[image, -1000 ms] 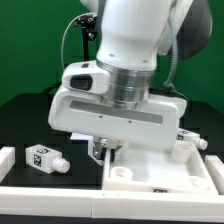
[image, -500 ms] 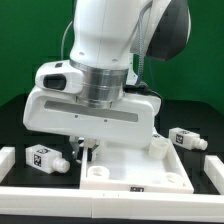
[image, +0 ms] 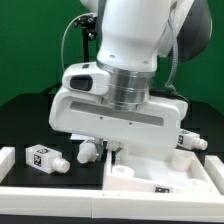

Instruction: Assemble square table

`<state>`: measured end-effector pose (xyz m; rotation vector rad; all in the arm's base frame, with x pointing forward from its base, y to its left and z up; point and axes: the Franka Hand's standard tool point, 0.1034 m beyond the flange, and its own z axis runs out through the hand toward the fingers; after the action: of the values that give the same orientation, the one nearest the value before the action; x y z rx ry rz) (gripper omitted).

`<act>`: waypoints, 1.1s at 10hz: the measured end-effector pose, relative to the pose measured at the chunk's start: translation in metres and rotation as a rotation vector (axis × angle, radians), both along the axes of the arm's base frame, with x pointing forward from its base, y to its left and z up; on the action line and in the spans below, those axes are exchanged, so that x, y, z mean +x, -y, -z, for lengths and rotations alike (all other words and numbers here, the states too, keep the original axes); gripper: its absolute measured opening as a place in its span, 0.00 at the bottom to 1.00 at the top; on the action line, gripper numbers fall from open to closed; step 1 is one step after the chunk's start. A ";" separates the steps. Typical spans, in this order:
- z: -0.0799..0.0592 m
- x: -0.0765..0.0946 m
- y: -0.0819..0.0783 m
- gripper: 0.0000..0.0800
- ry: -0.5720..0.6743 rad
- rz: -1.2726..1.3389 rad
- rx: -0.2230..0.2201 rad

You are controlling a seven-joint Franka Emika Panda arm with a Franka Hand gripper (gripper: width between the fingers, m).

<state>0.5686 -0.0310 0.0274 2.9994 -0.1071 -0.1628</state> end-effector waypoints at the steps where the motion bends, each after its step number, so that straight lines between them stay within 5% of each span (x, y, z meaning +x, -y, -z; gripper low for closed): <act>1: 0.003 -0.001 -0.008 0.07 -0.002 0.005 0.003; 6: 0.008 0.000 -0.009 0.08 0.012 0.013 -0.019; 9: 0.008 0.000 -0.009 0.56 0.012 0.014 -0.019; 10: -0.001 -0.002 -0.010 0.56 -0.004 0.028 -0.010; 11: -0.016 -0.003 -0.015 0.75 -0.001 0.026 0.001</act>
Offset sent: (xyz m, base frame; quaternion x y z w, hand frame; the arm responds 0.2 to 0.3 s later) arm 0.0032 0.0308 -0.0164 -0.0093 0.0194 0.0317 0.9993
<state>0.5659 -0.0159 0.0436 2.9994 -0.1466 -0.1678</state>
